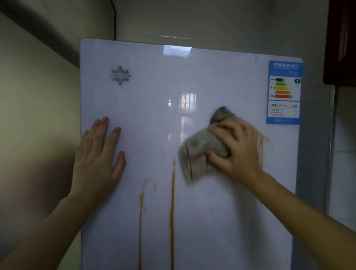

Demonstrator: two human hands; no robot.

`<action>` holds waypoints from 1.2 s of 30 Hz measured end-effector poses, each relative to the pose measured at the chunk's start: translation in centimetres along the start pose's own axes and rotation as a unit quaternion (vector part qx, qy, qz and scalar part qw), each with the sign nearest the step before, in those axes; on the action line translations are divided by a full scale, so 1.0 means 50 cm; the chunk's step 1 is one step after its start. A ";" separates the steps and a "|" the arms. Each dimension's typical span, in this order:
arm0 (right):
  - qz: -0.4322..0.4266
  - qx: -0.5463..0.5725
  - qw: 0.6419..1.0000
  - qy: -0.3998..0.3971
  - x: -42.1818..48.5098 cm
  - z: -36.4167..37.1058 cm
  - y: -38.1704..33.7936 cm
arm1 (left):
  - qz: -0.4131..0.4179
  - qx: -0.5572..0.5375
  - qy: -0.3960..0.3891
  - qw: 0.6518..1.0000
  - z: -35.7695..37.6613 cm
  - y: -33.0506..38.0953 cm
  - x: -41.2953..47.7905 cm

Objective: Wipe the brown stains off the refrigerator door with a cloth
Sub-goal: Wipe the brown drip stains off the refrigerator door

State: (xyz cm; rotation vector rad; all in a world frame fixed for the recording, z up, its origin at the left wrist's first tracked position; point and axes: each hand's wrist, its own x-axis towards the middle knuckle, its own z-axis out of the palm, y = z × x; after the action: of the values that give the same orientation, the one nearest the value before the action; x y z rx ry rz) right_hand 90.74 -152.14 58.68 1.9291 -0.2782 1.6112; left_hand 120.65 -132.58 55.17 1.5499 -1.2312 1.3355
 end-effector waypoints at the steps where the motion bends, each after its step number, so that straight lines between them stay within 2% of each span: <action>1: -0.061 -0.006 0.998 -0.022 -0.003 -0.002 0.003 | -0.001 -0.001 -0.001 1.000 0.000 0.000 -0.001; 2: -0.089 -0.013 0.995 -0.032 -0.004 -0.004 0.011 | -0.002 -0.002 -0.001 1.000 0.000 0.000 -0.001; 3: -0.078 -0.018 0.996 -0.026 -0.004 -0.005 0.019 | -0.002 -0.003 -0.001 1.000 0.000 0.000 -0.001; 6: 0.089 0.003 0.996 0.030 -0.010 -0.006 0.017 | -0.003 -0.007 -0.004 1.000 0.000 0.001 -0.002; 8: 0.146 0.013 0.988 0.048 -0.023 -0.002 -0.008 | -0.007 -0.012 -0.009 1.000 0.000 0.003 -0.002; 9: 0.132 0.015 0.990 0.037 -0.031 0.002 -0.019 | -0.010 -0.015 -0.012 1.000 0.000 0.004 -0.002; 13: -0.026 0.001 0.999 -0.045 -0.061 -0.001 -0.008 | -0.024 -0.027 -0.025 0.999 -0.004 0.012 -0.003; 14: -0.021 -0.006 0.999 -0.042 -0.062 -0.005 0.002 | -0.025 -0.027 -0.028 0.999 -0.005 0.014 -0.003; 17: 0.109 0.014 0.994 0.011 -0.067 -0.017 0.010 | -0.027 -0.024 -0.041 0.999 -0.010 0.017 0.000; 19: 0.149 0.020 0.988 0.029 -0.072 -0.016 -0.004 | -0.026 -0.021 -0.047 0.998 -0.012 0.016 0.001; 20: 0.124 0.016 0.992 0.020 -0.076 -0.013 -0.010 | -0.024 -0.017 -0.048 0.998 -0.012 0.015 0.001; 23: -0.026 0.000 0.999 -0.030 -0.079 -0.019 0.013 | -0.017 -0.007 -0.038 0.999 -0.009 0.011 0.000; 24: -0.037 -0.002 0.999 -0.034 -0.076 -0.024 0.028 | -0.017 -0.005 -0.034 0.999 -0.008 0.013 -0.001; 25: -0.017 -0.001 1.000 -0.026 -0.074 -0.029 0.043 | -0.021 -0.004 -0.032 0.999 -0.007 0.015 -0.001; 28: 0.111 0.018 0.993 0.030 -0.078 -0.036 0.067 | -0.042 -0.005 -0.029 0.999 -0.006 0.029 -0.001; 29: 0.123 0.019 0.992 0.035 -0.081 -0.036 0.067 | -0.047 -0.003 -0.031 0.998 -0.007 0.032 -0.001; 30: 0.105 0.016 0.994 0.027 -0.085 -0.037 0.070 | -0.049 0.001 -0.033 0.998 -0.008 0.033 -0.001; 33: -0.018 -0.005 1.000 -0.023 -0.095 -0.050 0.097 | -0.048 0.009 -0.044 0.998 -0.012 0.036 0.001; 34: -0.022 -0.006 0.999 -0.024 -0.097 -0.055 0.108 | -0.049 0.012 -0.048 0.998 -0.013 0.037 0.002; 36: 0.041 0.009 0.999 0.004 -0.099 -0.059 0.118 | -0.057 0.020 -0.052 0.997 -0.017 0.041 0.004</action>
State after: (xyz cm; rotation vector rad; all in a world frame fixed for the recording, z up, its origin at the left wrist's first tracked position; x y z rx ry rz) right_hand 84.09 -156.24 56.07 1.9474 -0.3444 1.6800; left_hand 118.45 -132.38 55.39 1.7110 -1.1653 1.2271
